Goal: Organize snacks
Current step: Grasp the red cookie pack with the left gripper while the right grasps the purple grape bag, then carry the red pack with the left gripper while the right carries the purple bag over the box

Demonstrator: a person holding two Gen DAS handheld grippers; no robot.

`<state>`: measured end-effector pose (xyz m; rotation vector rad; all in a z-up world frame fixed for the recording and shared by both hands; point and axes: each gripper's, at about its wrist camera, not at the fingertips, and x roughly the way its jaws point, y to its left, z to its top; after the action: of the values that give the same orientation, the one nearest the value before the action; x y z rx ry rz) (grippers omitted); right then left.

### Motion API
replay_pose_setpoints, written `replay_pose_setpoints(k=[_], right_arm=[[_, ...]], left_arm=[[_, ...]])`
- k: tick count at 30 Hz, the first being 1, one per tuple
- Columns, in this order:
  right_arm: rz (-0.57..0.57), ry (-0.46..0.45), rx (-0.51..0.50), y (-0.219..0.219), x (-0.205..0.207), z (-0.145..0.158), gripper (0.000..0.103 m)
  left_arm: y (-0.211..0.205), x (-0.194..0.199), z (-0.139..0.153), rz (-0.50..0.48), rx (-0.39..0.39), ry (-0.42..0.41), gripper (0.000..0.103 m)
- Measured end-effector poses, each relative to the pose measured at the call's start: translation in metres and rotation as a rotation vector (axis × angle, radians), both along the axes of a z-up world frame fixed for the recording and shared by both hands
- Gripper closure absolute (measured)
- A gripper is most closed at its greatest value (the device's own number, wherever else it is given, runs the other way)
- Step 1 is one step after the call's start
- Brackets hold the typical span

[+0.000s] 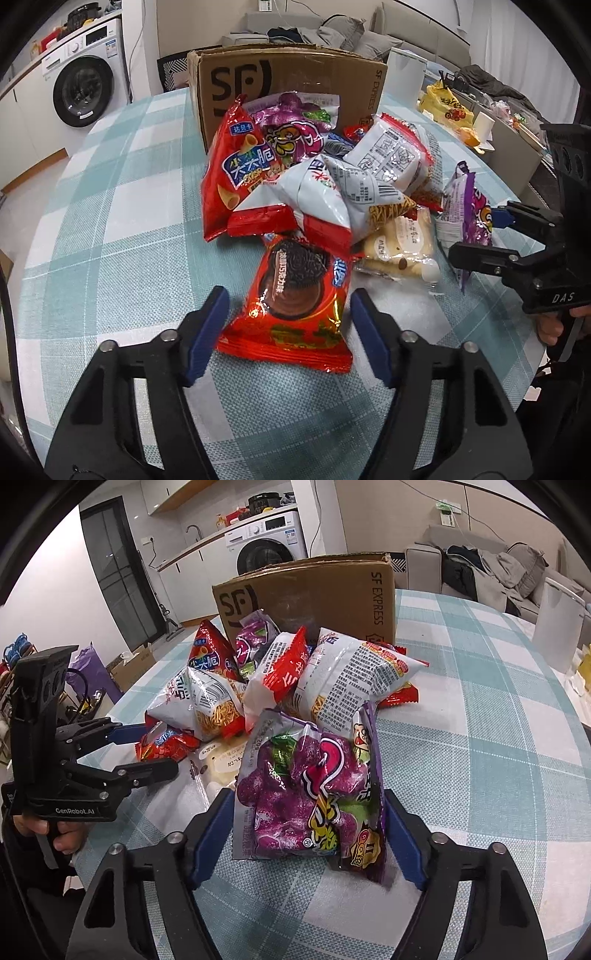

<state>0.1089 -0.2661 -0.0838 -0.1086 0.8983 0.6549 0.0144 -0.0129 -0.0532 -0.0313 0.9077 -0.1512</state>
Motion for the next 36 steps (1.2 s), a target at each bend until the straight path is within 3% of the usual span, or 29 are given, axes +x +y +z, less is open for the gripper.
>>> replay_pose_setpoints(k=[4, 14, 36], right_arm=[[0.008, 0.002, 0.014, -0.001, -0.002, 0.001, 0.034], [0.011, -0.027, 0.016, -0.002, -0.005, 0.004, 0.049], [-0.01, -0.142, 0.111, -0.014, -0.017, 0.034, 0.053]], left_arm=[[0.0, 0.0, 0.002, -0.009, -0.006, -0.013, 0.057], [-0.005, -0.009, 0.009, -0.01, 0.018, -0.048, 0.058], [-0.011, -0.039, 0.045, 0.0, 0.015, -0.152, 0.058]])
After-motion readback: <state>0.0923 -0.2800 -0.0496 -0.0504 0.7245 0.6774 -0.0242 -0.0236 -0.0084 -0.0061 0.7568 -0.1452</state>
